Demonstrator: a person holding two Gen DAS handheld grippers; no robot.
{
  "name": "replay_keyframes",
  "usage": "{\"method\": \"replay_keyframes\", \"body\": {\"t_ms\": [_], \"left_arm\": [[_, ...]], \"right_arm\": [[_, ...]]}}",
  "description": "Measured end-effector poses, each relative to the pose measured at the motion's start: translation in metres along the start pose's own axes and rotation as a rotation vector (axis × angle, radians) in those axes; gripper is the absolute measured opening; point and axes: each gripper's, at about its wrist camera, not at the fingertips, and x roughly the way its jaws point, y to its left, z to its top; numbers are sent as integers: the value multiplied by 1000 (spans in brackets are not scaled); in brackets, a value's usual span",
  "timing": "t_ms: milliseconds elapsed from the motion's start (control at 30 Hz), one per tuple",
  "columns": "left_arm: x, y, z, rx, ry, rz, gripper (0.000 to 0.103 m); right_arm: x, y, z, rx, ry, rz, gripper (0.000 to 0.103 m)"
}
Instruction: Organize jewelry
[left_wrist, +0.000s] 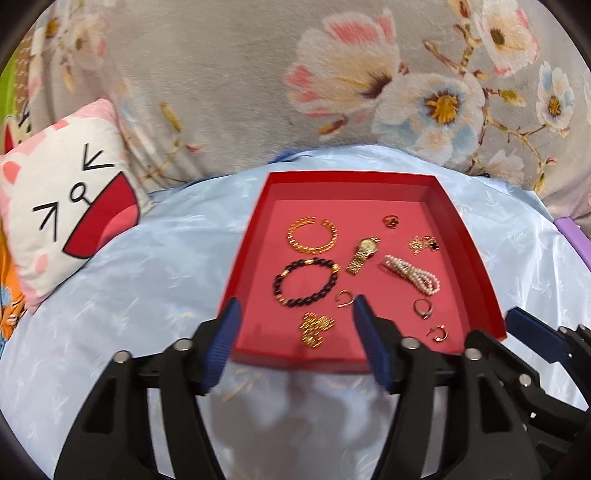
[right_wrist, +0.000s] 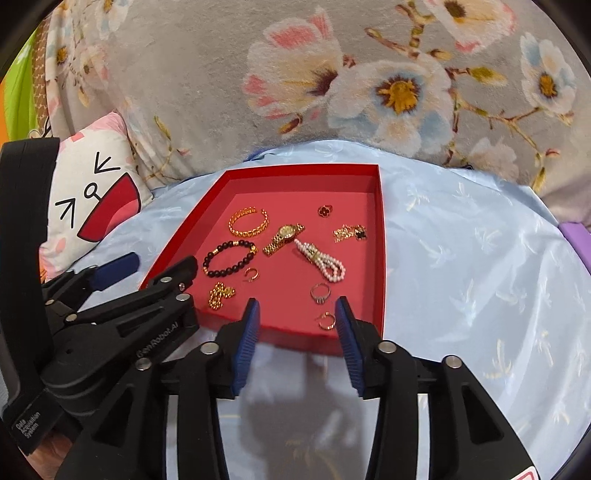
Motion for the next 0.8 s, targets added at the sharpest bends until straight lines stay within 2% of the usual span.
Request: {"method": "replay_keyframes", "body": {"t_ms": [100, 333, 500, 533, 633, 800], "left_arm": [[-3, 7, -8, -16, 7, 4, 71], [10, 12, -21, -21, 48, 5, 75], [16, 14, -28, -24, 69, -1, 81], [17, 15, -29, -8, 54, -1, 82], [20, 15, -34, -3, 53, 21, 88], [23, 12, -39, 10, 53, 36, 89]], "right_arm": [[-5, 4, -9, -7, -7, -22, 53], [-5, 11, -14, -39, -12, -72, 58], [-2, 7, -17, -19, -2, -74, 67], [-1, 6, -18, -13, -1, -75, 68], [2, 5, -21, -7, -1, -73, 69], [7, 1, -27, -4, -8, -82, 71]]}}
